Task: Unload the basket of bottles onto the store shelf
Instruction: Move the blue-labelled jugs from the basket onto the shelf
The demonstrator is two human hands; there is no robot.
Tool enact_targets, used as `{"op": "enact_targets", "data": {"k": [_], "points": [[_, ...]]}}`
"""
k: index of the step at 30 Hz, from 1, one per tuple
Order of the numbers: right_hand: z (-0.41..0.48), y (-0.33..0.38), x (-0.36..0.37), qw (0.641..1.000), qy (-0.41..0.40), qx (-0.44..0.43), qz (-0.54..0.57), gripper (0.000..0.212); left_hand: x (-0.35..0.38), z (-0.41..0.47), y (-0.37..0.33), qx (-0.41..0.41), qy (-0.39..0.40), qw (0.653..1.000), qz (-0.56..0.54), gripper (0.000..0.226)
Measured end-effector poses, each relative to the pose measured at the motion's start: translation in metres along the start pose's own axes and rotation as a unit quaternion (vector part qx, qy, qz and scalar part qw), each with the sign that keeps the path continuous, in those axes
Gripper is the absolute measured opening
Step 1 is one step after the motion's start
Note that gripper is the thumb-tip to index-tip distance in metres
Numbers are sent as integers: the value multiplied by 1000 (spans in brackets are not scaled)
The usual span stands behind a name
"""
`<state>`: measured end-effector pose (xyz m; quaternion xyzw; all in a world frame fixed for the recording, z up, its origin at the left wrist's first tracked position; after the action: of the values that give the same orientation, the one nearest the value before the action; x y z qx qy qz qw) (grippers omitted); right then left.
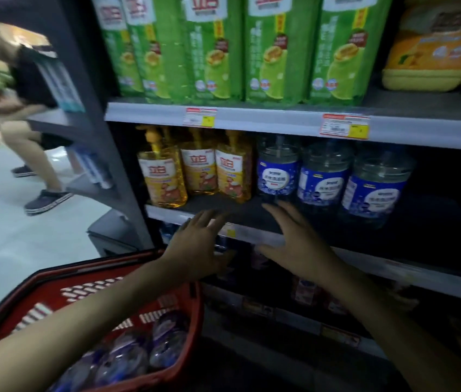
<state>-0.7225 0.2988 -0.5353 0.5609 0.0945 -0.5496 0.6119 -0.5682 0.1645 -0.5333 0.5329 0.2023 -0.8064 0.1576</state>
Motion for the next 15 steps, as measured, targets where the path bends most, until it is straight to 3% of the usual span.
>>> {"op": "enact_targets", "data": {"k": [3,15], "points": [[4,28,34,998,60,-15,-31,98,-16,-33,49,-20,16,999,48,105],[0,135,176,970,165,-138,-116,103,-52,-177,230,-184,3,974,129,97]]}}
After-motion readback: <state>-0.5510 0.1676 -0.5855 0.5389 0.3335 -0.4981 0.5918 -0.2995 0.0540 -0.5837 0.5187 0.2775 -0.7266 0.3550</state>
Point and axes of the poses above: each hand's wrist, its own z-axis towards the middle knuckle, its own x-axis out of the palm, y = z × x, the point moved 7 cm from there along z, towards the middle knuckle, and after that the axes turned 15 degrees about -y, right-handed, at the moved point
